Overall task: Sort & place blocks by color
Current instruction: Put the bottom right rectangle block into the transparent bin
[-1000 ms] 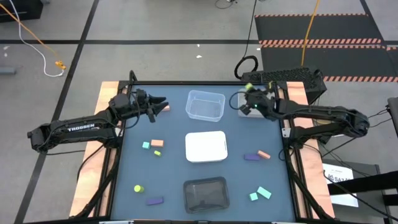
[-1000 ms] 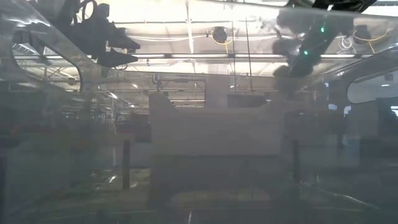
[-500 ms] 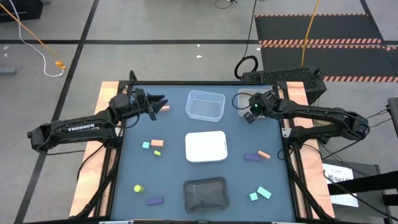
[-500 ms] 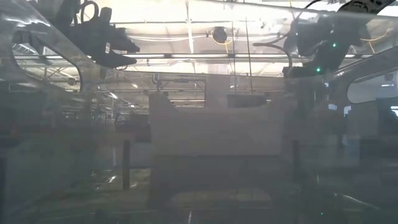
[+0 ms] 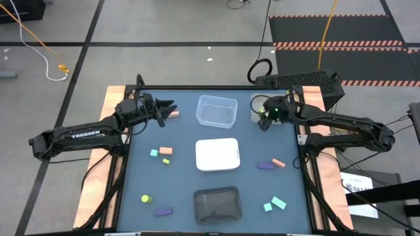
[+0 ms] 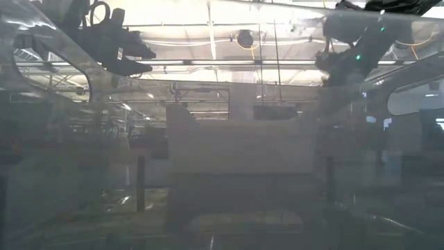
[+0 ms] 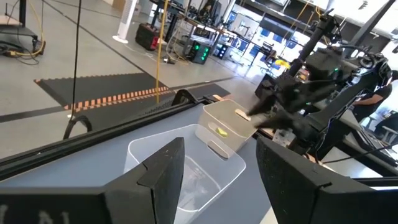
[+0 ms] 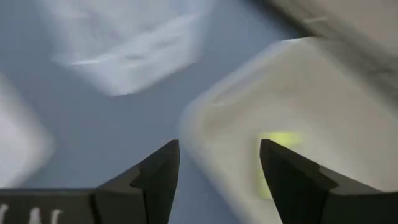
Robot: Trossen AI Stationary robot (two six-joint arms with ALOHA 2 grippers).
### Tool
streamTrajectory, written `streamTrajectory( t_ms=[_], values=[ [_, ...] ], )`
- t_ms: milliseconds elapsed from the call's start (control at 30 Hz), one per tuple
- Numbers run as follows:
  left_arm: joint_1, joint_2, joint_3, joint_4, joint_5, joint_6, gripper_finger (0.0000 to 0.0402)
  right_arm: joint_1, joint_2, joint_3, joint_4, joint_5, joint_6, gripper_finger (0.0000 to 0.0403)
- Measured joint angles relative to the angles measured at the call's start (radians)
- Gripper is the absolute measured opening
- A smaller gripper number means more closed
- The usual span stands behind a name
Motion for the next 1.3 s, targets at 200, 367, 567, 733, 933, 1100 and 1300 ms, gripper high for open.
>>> streamTrajectory(
  t_ms=[200, 367, 567, 733, 933, 1100, 1300],
  values=[
    [0.000, 0.000, 0.000, -0.001, 0.000, 0.006, 0.0200, 0.091, -0.015, 0.000, -0.075, -0.371, 0.160, 0.0211],
    [0.000, 0.000, 0.000, -0.012, 0.000, 0.021, 0.0200, 0.255, -0.006, 0.000, -0.230, -0.393, 0.249, 0.0211],
    [0.000, 0.000, 0.000, -0.074, 0.000, 0.025, 0.0200, 0.437, -0.004, 0.000, -0.352, -0.318, 0.343, 0.0211],
    [0.000, 0.000, 0.000, -0.114, 0.000, 0.021, 0.0200, 0.535, 0.053, -0.005, -0.372, -0.280, 0.441, 0.0210],
    [0.000, 0.000, 0.000, -0.121, 0.001, 0.025, 0.0200, 0.577, 0.164, -0.010, -0.404, -0.254, 0.479, 0.0210],
    [0.000, 0.000, 0.000, -0.121, 0.001, 0.023, 0.0200, 0.578, 0.213, -0.010, -0.461, -0.257, 0.477, 0.0210],
    [0.000, 0.000, 0.000, -0.121, 0.001, 0.022, 0.0200, 0.578, 0.235, -0.010, -0.508, -0.286, 0.473, 0.0209]
  ],
)
